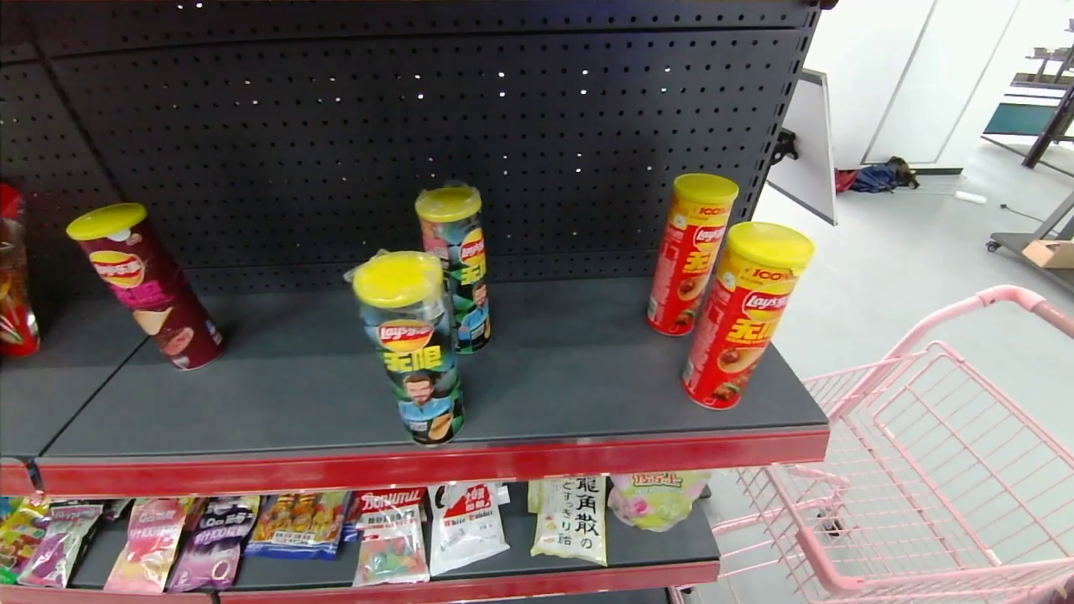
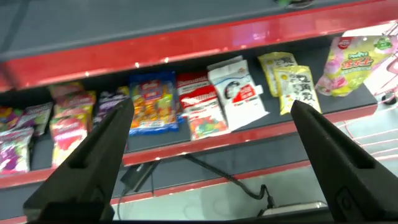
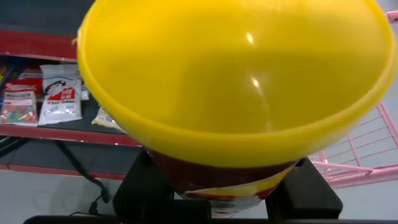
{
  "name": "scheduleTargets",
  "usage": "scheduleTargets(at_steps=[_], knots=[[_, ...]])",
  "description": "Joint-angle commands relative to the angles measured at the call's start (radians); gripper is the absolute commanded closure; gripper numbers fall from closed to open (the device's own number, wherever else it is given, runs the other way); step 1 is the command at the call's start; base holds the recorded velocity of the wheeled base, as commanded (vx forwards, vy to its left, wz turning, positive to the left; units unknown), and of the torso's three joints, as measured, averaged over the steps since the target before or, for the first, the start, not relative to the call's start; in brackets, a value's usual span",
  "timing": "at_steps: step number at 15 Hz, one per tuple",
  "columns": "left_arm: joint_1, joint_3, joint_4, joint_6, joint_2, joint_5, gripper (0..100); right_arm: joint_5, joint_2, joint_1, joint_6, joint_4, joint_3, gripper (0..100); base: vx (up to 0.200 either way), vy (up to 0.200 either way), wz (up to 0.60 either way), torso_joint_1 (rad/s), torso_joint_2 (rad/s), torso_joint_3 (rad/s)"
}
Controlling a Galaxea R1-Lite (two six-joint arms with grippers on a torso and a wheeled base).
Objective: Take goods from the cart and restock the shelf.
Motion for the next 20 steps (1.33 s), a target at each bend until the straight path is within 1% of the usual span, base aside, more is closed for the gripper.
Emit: scheduleTargets(at_steps=[1,3,9,20], knots=[[0.001,0.000,0.000,0.001,0.000,0.000,0,-0.001,-0.004,0.001,-0.001,0.000,-0.002,100,0.000,0.200,0.00,0.002,0.01,0.002],[0.001,0.000,0.000,0.001,0.000,0.000,0,-0.002,-0.012,0.001,-0.001,0.001,0.000,100,0.000,0.200,0.00,-0.007,0.00,0.005],[0.001,0.000,0.000,0.001,0.000,0.002,0,-0.004,-0.055,0.001,-0.001,0.009,0.009,100,0.000,0.000,0.00,0.000,0.00,0.000],[0.001,0.000,0.002,0.001,0.000,0.008,0,-0.004,-0.104,0.001,-0.002,0.009,0.017,100,0.000,0.200,0.00,0.002,0.01,0.000]])
